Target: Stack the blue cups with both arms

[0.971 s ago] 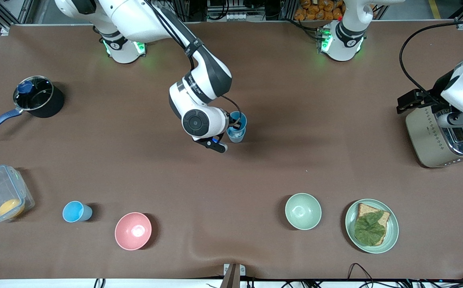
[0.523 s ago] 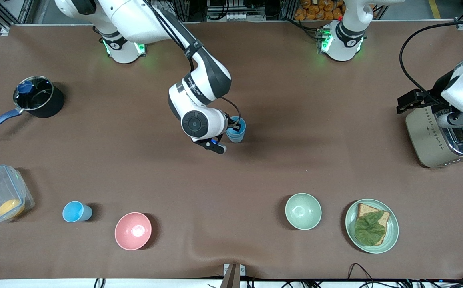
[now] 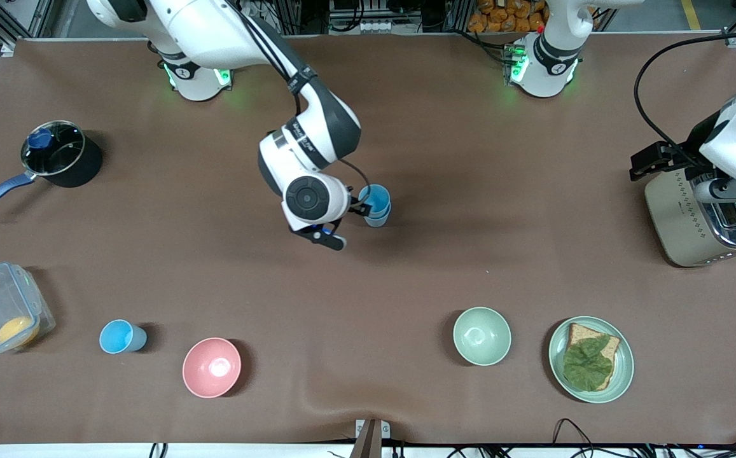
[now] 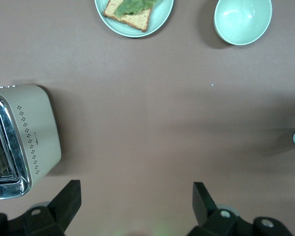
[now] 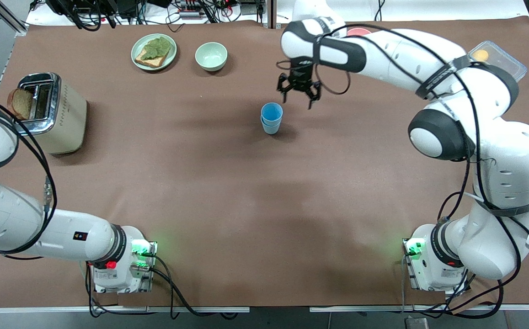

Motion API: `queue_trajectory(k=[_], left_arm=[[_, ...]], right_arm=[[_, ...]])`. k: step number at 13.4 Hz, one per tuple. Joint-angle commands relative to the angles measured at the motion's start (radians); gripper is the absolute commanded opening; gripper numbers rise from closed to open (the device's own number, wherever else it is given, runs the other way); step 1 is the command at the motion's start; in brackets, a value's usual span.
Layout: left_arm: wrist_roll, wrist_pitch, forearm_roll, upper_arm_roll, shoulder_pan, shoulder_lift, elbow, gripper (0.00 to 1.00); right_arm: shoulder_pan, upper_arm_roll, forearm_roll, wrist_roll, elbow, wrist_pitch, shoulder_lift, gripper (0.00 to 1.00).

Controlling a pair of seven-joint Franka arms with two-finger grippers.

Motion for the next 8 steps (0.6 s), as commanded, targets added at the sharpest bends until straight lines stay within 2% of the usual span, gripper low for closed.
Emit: queue_trajectory(k=[1, 5, 8], left_arm=[[0.021, -0.008, 0.004, -0.009, 0.001, -0.006, 0.022, 1.00], [0.021, -0.011, 0.006, -0.006, 0.010, 0.001, 0.036, 1.00], [0.021, -0.032, 0.009, 0.000, 0.012, 0.001, 0.063, 1.00]], right_arm=[[-0.130, 0.007, -0.083, -0.045, -0.013, -0.111, -0.074, 1.00], [-0.398, 0.007, -0.175, -0.491, -0.004, -0.233, -0.104, 1.00], [-0.525, 0.009, -0.254, -0.645, -0.004, -0.248, -0.130, 1.00]])
